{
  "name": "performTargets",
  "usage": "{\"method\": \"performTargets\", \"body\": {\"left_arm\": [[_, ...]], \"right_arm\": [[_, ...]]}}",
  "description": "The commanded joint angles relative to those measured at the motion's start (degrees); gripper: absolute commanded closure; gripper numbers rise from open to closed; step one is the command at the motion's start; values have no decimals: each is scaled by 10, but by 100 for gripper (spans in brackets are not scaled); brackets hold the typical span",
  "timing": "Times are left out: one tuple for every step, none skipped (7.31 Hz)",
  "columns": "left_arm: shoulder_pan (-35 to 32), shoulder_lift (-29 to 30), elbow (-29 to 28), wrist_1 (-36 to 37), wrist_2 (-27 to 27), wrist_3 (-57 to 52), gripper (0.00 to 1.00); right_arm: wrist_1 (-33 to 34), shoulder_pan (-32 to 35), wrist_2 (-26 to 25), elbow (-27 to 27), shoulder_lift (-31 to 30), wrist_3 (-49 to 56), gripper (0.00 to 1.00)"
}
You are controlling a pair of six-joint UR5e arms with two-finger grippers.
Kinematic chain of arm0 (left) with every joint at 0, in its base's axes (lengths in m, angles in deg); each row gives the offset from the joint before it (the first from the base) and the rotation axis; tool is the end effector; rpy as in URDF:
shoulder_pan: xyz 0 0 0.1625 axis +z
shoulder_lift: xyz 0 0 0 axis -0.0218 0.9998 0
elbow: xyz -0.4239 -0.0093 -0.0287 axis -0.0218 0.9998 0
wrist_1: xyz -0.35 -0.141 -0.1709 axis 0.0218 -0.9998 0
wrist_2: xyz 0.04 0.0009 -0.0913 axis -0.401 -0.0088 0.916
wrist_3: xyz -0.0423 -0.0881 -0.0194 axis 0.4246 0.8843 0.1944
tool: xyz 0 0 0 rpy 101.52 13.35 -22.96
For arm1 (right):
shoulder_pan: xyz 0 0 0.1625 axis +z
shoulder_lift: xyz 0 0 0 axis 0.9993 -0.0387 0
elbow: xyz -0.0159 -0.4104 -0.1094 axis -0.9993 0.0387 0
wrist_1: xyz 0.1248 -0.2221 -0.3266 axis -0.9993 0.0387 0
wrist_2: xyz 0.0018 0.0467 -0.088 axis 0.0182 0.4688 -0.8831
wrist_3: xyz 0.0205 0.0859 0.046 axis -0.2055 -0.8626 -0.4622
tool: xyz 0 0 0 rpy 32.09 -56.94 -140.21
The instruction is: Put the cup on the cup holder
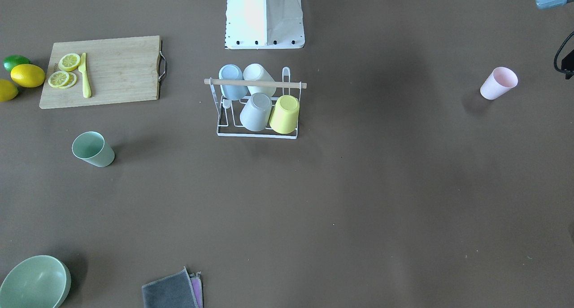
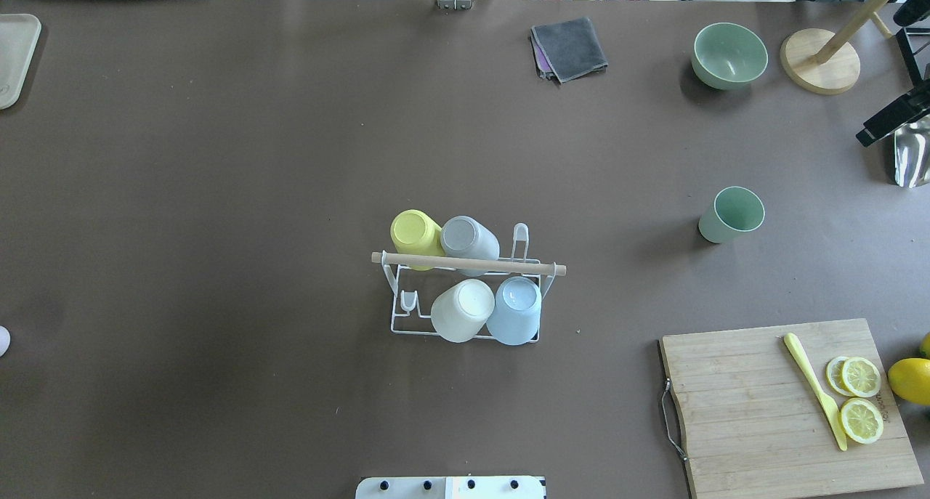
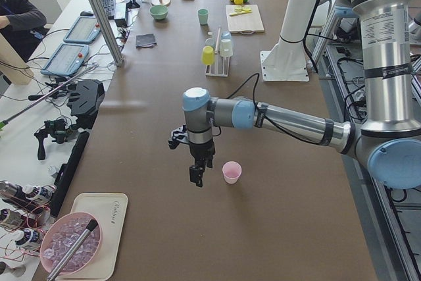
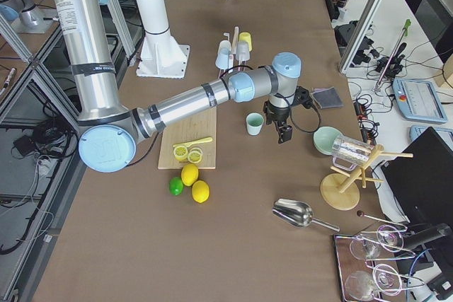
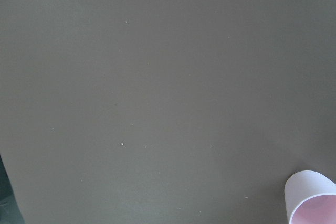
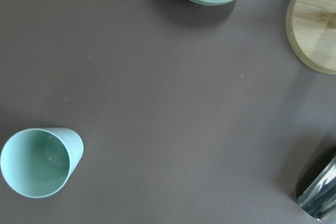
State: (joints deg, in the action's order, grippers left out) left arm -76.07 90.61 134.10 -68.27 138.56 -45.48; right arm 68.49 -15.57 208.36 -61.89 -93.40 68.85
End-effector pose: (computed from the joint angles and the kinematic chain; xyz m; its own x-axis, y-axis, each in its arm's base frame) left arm 0.0202 -0.4562 0.5550 0.8443 0.4212 -0.3312 -0.4294 0.9016 0.0520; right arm -0.1028 -0.5547 0.4576 0.6722 -0.4709 0.5713 0.3280 0.8812 0.3404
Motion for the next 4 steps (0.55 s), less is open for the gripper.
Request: {"method": "performTargets", "body": {"left_arm": [[72,92,-7,122,-115,-53,1],[127,98,-7,125,-154,-53,1],[156,104,-9,125,-188,-54,1],[179,104,-8,125,-190,-73,1]], "right_arm": [[0,-30,1,3,15,2,0],[1,-52,-6,4,24,3,0],[19,-69,-33,0,40,4,0],[53,-84,-40,3,70,9,0]]}}
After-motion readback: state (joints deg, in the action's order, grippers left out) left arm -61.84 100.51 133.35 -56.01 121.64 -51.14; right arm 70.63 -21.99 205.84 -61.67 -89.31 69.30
